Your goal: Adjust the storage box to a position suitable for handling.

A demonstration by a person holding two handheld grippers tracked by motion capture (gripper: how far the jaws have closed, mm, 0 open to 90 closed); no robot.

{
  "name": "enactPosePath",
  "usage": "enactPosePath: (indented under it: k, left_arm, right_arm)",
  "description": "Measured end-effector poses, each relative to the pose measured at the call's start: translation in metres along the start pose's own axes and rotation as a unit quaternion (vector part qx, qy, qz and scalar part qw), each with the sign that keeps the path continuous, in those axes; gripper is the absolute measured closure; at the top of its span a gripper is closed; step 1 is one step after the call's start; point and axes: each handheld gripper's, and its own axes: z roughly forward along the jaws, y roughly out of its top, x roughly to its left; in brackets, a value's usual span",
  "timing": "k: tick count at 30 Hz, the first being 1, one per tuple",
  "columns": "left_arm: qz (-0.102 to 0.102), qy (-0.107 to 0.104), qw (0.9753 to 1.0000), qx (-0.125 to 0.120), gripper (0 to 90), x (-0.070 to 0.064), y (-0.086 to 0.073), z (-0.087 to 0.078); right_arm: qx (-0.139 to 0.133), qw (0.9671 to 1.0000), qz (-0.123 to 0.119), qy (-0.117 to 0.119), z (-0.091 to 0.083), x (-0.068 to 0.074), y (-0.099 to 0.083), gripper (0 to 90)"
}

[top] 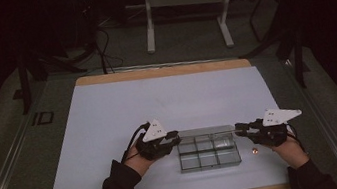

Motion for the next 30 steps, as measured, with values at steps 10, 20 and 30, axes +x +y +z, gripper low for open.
enactPosePath:
  k: [10,20,30]
  left_arm:
    - [-0.004,0.034,0.9992,-0.020,75.9,0.004,0.006,0.005]
    - [-0.016,0.046,0.9986,-0.020,79.5,0.011,0.010,0.008]
    - [-0.031,0.050,0.9980,-0.024,79.3,0.018,0.012,0.016]
  right_arm:
    - [-0.006,0.9996,0.002,-0.027,0.005,-0.006,0.008,78.4]
    - [-0.009,0.9989,0.008,-0.045,0.010,-0.011,0.014,80.7]
    - [-0.011,0.9982,0.013,-0.058,0.018,-0.015,0.018,78.8]
